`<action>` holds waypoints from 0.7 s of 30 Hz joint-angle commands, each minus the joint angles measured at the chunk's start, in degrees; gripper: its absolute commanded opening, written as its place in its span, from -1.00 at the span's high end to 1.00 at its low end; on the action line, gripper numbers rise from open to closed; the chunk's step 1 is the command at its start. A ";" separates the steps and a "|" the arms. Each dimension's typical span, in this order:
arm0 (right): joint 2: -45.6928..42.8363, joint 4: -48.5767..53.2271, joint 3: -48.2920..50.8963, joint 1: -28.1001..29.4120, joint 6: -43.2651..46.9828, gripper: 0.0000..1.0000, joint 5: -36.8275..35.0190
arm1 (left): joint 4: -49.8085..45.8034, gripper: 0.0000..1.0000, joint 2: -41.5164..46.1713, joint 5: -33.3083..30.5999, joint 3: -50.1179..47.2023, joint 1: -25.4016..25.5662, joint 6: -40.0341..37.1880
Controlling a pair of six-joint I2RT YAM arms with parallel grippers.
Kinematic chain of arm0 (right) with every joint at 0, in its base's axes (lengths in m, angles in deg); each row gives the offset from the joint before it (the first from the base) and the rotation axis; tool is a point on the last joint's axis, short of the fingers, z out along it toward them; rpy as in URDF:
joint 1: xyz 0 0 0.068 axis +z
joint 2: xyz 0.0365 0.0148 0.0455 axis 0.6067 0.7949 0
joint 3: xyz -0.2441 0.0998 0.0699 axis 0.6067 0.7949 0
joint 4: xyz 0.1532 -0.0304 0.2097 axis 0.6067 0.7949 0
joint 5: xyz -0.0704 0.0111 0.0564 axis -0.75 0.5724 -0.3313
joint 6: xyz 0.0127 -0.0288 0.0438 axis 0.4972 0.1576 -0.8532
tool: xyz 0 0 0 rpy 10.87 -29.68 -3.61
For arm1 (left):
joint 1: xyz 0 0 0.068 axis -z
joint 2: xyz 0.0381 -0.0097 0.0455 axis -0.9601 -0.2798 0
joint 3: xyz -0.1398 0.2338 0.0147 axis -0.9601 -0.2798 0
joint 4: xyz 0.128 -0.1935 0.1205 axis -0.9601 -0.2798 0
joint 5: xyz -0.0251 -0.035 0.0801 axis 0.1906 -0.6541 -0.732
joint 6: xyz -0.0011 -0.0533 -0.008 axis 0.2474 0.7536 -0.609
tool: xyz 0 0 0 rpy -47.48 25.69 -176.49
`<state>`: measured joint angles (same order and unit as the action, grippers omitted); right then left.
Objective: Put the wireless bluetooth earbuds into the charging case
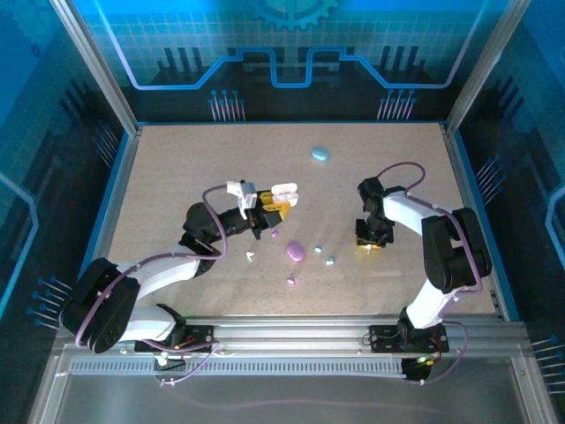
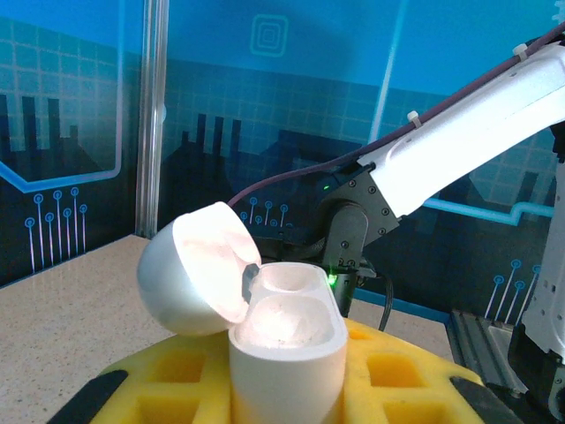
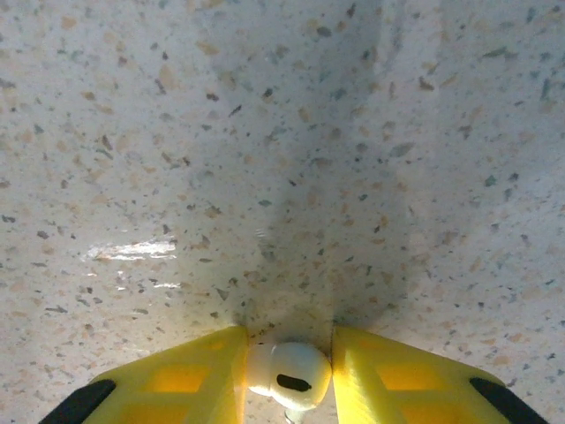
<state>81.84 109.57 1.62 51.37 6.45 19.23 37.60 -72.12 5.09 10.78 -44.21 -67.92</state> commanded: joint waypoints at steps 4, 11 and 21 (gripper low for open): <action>-6.09 1.49 0.43 2.29 -0.14 0.36 -1.33 | 0.62 0.65 0.98 0.00 0.51 0.30 -1.30; -10.69 2.41 -0.23 2.92 -0.57 0.21 -3.34 | 1.78 0.65 -0.36 -0.35 0.52 0.26 -0.39; -4.45 0.50 1.38 0.19 -1.09 0.04 -0.21 | 1.70 0.65 -0.17 -0.26 0.69 0.29 -0.31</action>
<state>76.22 110.40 2.32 52.12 6.12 17.35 37.66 -72.14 5.09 10.78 -44.21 -67.88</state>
